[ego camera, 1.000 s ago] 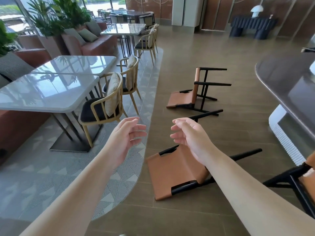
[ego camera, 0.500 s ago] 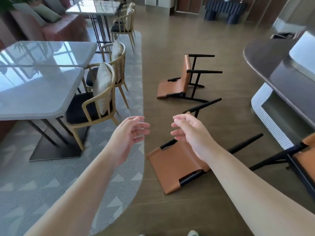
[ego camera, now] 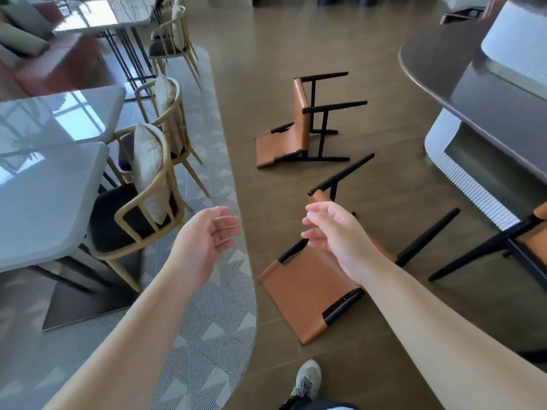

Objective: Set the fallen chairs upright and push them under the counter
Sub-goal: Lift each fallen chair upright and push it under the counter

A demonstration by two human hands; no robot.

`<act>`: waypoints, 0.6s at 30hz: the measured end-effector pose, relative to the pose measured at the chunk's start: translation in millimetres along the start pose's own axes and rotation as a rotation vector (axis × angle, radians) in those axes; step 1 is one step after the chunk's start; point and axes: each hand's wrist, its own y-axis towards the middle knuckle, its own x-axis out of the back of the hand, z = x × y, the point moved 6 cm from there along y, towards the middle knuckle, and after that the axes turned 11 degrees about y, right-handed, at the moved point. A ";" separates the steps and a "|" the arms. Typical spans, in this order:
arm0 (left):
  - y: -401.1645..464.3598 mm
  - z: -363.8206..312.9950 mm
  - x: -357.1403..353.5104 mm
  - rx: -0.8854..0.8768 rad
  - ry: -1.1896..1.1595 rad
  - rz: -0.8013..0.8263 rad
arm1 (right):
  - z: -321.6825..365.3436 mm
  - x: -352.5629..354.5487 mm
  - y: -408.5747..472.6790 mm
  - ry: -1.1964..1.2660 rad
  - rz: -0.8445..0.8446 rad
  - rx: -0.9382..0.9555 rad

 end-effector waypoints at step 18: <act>146.7 -17.0 -114.4 0.040 0.254 0.357 | -4.5 77.6 86.8 0.073 -0.290 0.006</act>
